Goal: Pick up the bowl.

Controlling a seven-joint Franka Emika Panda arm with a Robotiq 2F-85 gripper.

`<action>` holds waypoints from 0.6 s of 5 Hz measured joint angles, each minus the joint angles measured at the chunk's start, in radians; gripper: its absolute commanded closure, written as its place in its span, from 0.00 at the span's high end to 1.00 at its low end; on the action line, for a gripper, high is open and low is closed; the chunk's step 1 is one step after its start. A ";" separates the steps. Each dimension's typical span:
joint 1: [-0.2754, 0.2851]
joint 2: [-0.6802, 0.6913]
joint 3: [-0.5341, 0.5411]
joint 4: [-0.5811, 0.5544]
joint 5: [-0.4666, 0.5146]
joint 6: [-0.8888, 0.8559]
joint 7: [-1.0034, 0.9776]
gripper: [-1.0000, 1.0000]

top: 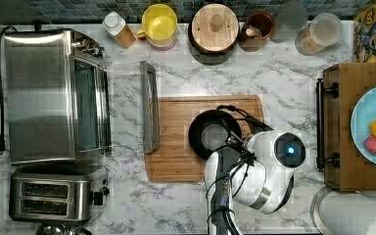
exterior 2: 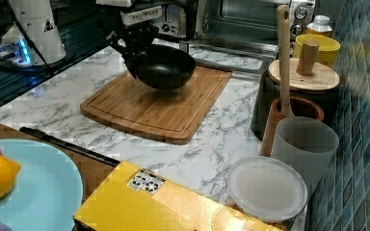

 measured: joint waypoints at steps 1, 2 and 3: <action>-0.001 -0.035 0.005 0.014 -0.008 0.013 0.115 0.00; -0.009 -0.064 0.049 0.051 -0.051 0.008 0.209 0.00; 0.011 -0.084 0.100 0.111 -0.062 -0.042 0.241 0.00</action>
